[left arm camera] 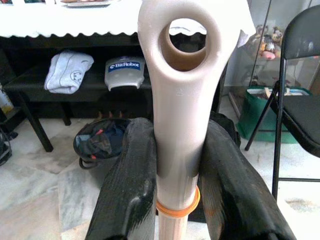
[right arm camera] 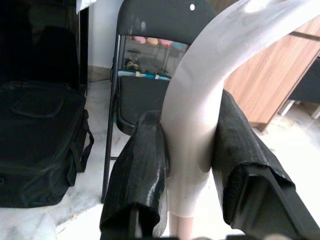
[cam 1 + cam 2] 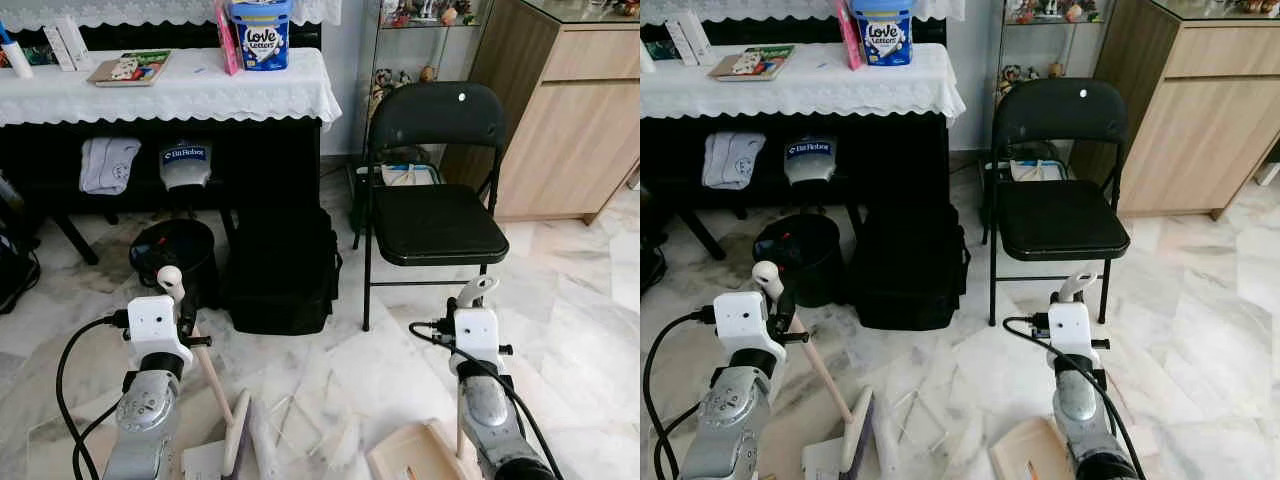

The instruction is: Sweep floor

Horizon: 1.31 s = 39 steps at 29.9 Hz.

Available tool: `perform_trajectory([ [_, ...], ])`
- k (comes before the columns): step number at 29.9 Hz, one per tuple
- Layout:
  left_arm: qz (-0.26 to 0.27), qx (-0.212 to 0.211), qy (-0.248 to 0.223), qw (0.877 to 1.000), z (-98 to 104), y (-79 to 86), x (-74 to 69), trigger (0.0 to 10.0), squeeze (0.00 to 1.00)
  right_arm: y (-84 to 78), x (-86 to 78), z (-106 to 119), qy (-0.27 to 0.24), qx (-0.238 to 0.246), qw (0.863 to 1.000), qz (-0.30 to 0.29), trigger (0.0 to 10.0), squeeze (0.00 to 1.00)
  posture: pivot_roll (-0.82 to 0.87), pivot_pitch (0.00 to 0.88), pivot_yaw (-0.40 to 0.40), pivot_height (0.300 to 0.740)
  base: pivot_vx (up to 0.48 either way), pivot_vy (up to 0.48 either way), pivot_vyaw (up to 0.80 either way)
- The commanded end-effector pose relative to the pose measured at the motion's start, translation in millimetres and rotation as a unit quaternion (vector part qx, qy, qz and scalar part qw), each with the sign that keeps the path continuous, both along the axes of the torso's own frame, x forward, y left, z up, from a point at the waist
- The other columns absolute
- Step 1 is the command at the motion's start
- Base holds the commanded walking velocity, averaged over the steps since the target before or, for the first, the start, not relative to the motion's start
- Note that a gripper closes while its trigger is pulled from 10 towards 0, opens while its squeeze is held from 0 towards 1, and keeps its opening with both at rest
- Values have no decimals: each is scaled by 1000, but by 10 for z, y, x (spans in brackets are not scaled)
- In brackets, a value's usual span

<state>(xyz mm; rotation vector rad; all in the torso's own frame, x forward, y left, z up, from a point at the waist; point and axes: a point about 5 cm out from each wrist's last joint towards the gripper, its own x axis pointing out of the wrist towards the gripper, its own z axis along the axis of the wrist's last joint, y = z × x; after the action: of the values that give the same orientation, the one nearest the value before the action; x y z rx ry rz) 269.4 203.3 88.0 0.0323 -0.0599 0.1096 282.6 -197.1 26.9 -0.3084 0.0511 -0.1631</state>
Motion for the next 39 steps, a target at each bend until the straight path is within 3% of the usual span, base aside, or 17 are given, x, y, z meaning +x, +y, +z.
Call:
perform_trajectory([
  [1,-1,2,-24,1000,85,-6,48,10000,0,11,-1,46,-19,-8,1000,7,10000,0,-17,0,4,740,0,0,0],
  [14,1,0,-32,999,104,-13,68,10000,0,46,-98,-120,24,-12,1000,-3,10000,0,-10,0,0,740,0,0,0],
  [23,-2,0,-31,1000,94,-25,73,10000,0,-77,-70,-70,18,-25,999,-18,10000,0,-11,0,2,740,0,0,0],
  [24,-3,0,-31,1000,94,-24,72,10000,0,-77,-65,-61,16,-25,999,-17,10000,106,-12,0,2,740,0,0,0],
  [25,-3,0,-31,1000,95,-23,72,10000,0,-77,-63,-58,15,-25,999,-16,10000,106,-12,0,2,740,0,0,0],
  [26,-3,0,-31,1000,94,-23,72,10000,0,-77,-62,-56,14,-25,999,-16,10000,349,-12,0,2,740,0,0,0],
  [27,-3,0,-31,1000,94,-22,70,10000,0,-75,-60,-53,13,-25,999,-16,10000,729,-8,0,3,740,0,0,0],
  [28,-3,1,-31,1000,94,-21,69,10000,0,-72,-59,-50,12,-24,999,-16,10000,729,-8,0,3,740,0,0,0],
  [29,-3,1,-31,1000,93,-19,68,10000,0,-69,-57,-49,12,-24,1000,-16,10000,796,-8,0,4,740,0,0,0],
  [35,-3,2,-30,1000,90,-16,67,10000,0,-46,-49,-38,7,-20,1000,-13,10000,773,-8,0,4,740,0,0,0],
  [37,-4,2,-30,1000,89,-15,67,10000,0,-38,-48,-38,7,-19,1000,-11,10000,835,-8,0,4,740,0,0,0],
  [39,-4,2,-30,1000,89,-15,66,10000,0,-36,-49,-39,7,-19,1000,-10,10000,835,-8,0,4,740,0,0,0],
])
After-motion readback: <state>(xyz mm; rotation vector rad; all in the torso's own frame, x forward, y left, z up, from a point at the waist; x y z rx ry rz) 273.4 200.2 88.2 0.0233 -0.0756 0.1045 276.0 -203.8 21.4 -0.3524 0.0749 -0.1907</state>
